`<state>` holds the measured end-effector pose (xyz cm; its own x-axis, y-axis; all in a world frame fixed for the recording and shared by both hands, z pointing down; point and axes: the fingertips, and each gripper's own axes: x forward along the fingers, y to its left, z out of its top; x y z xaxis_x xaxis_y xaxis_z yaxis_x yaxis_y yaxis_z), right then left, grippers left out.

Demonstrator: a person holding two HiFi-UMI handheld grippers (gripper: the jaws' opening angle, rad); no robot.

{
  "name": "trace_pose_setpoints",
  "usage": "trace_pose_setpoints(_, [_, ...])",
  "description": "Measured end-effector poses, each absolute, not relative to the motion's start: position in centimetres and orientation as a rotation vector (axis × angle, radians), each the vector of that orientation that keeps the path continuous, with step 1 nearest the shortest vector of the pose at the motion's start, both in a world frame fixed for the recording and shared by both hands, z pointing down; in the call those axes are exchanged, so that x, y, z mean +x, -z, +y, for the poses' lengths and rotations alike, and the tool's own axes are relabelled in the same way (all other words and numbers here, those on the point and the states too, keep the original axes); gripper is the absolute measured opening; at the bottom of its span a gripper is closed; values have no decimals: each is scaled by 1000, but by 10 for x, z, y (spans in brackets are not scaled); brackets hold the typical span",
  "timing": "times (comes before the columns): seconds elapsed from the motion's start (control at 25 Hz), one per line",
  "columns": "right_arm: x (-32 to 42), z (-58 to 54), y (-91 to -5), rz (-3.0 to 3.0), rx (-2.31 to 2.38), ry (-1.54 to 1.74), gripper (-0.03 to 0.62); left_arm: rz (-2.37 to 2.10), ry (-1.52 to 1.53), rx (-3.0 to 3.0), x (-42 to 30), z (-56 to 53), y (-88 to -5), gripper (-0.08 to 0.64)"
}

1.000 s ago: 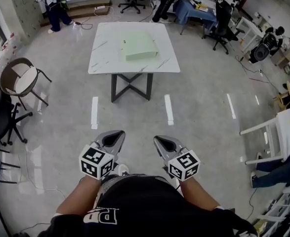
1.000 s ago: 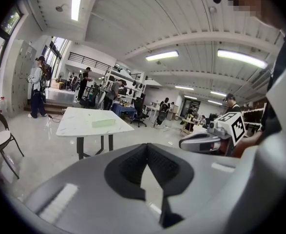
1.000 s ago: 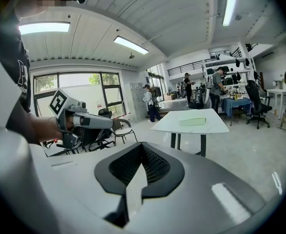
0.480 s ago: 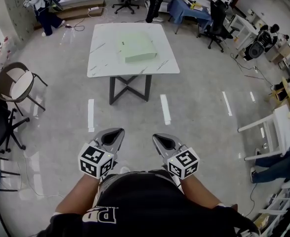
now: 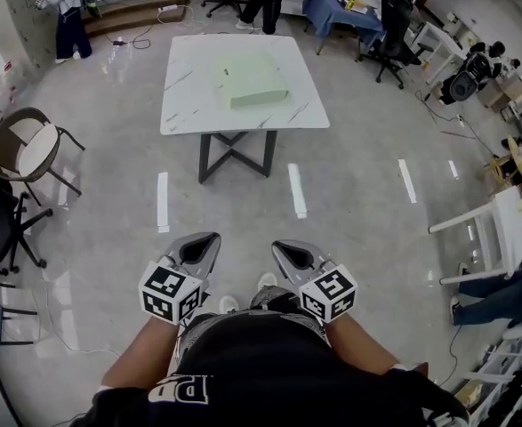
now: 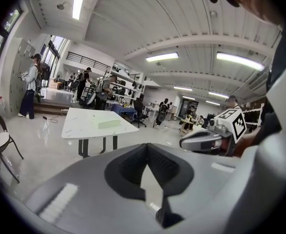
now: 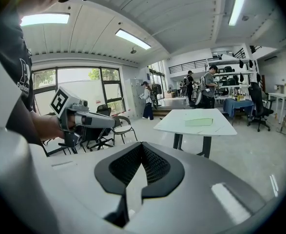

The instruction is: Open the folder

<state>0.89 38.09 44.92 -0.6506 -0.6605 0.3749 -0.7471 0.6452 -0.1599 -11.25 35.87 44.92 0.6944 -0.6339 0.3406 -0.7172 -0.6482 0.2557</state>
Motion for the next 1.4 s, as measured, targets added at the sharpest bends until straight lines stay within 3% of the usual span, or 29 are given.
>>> trace_pose_setpoints(0.48, [5, 344, -449, -2625, 1171, -500, 0, -1055, -328, 2514, -114, 349, -460, 54])
trace_pose_setpoints(1.4, [41, 204, -448, -2674, 1133, -517, 0, -1121, -374, 2485, -81, 216, -458, 54])
